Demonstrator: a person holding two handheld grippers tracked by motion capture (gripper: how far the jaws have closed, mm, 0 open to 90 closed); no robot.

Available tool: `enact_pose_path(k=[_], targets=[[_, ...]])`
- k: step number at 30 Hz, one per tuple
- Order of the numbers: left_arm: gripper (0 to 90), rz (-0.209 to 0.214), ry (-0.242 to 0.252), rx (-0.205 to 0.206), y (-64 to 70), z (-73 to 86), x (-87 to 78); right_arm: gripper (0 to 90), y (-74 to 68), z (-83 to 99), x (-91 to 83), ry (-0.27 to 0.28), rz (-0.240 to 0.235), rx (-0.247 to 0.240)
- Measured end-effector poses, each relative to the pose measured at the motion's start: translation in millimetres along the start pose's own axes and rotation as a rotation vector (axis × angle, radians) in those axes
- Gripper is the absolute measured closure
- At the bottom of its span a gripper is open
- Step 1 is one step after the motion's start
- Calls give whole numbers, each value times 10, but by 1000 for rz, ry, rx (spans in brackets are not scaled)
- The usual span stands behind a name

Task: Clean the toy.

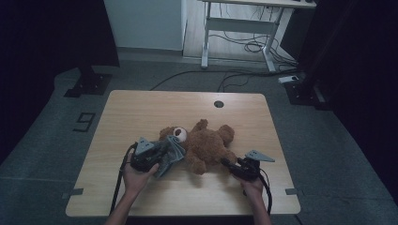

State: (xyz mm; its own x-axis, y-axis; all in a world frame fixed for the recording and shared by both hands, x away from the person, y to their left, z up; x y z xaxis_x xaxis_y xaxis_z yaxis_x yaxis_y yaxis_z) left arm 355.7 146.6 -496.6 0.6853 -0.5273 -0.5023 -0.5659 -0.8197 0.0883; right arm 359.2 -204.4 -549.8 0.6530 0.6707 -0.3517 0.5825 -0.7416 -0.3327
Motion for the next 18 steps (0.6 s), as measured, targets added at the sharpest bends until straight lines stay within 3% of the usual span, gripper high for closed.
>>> enact_pose_path(k=[6, 9, 11, 15, 17, 18], targets=[[783, -50, -22, 1, -149, 53, -62, 568, -2, 0, -3, -1, 0, -2], [783, -57, -24, -41, -271, 118, -117, 567, 2, -1, -3, -2, 0, -2], [783, -49, -16, -57, -278, 121, -135, 567, 2, -1, -4, -2, 0, -2], [783, -9, 27, -58, -172, 5, -190, 567, 4, 0, -3, 0, 1, 0], [783, 25, 47, -29, -10, -164, -149, 567, 2, 0, -1, 0, 1, 0], [783, 25, 47, -29, -10, -164, -149, 567, 2, 0, -1, 0, 1, 0]])
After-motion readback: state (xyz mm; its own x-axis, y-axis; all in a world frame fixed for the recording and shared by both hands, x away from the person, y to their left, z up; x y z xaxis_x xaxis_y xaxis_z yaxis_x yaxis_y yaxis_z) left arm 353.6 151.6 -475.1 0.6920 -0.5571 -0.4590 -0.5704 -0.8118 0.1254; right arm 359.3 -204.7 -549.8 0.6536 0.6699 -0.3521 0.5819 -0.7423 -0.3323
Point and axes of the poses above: each handheld gripper's, and its own axes: x roughly forward along the jaws, z roughly out of its underside, y roughly to its right, the point moved 3 cm from there along x, roughly forward along the jaws
